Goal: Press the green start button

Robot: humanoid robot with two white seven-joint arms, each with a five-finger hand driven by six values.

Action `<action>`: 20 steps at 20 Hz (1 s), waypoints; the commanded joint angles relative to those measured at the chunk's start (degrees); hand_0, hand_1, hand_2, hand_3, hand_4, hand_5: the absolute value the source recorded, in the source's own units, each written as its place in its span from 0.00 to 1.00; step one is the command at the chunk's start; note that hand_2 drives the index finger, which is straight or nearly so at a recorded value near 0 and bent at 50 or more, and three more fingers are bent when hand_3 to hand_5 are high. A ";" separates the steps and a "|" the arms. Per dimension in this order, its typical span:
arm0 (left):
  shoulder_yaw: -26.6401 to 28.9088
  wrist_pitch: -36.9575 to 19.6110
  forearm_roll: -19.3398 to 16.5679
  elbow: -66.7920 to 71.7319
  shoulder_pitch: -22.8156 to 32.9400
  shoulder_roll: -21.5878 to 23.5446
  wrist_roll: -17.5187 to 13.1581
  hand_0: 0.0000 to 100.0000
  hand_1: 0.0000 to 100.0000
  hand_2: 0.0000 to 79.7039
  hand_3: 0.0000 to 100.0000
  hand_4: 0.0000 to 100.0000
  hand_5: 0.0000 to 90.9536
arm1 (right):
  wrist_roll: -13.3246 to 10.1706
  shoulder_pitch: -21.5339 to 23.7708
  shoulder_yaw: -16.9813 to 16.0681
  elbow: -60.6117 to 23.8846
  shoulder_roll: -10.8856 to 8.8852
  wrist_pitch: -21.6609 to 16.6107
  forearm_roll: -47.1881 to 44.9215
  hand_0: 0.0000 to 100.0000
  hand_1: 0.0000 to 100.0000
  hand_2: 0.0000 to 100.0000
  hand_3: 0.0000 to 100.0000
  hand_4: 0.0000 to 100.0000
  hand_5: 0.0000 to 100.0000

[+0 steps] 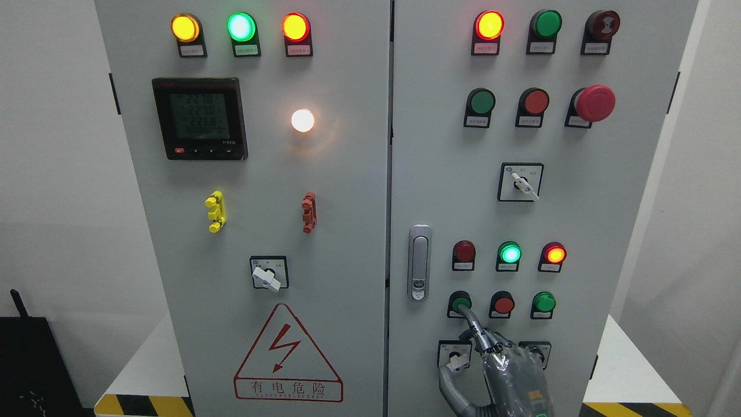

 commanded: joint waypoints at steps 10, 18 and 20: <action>0.00 0.00 0.00 0.00 -0.01 0.00 -0.02 0.12 0.56 0.00 0.00 0.00 0.00 | -0.01 -1.50 -1.30 3.49 0.07 0.17 -0.08 0.55 0.35 0.00 0.47 0.60 0.66; 0.00 0.00 0.00 0.00 -0.01 0.00 -0.02 0.12 0.56 0.00 0.00 0.00 0.00 | 0.08 -0.09 -1.22 -0.72 0.07 0.08 -0.96 0.56 0.36 0.00 0.48 0.60 0.66; 0.00 0.00 0.00 0.00 -0.01 0.00 -0.02 0.12 0.56 0.00 0.00 0.00 0.00 | 0.34 0.87 -1.13 -2.65 0.07 -0.01 -1.22 0.57 0.37 0.00 0.49 0.60 0.66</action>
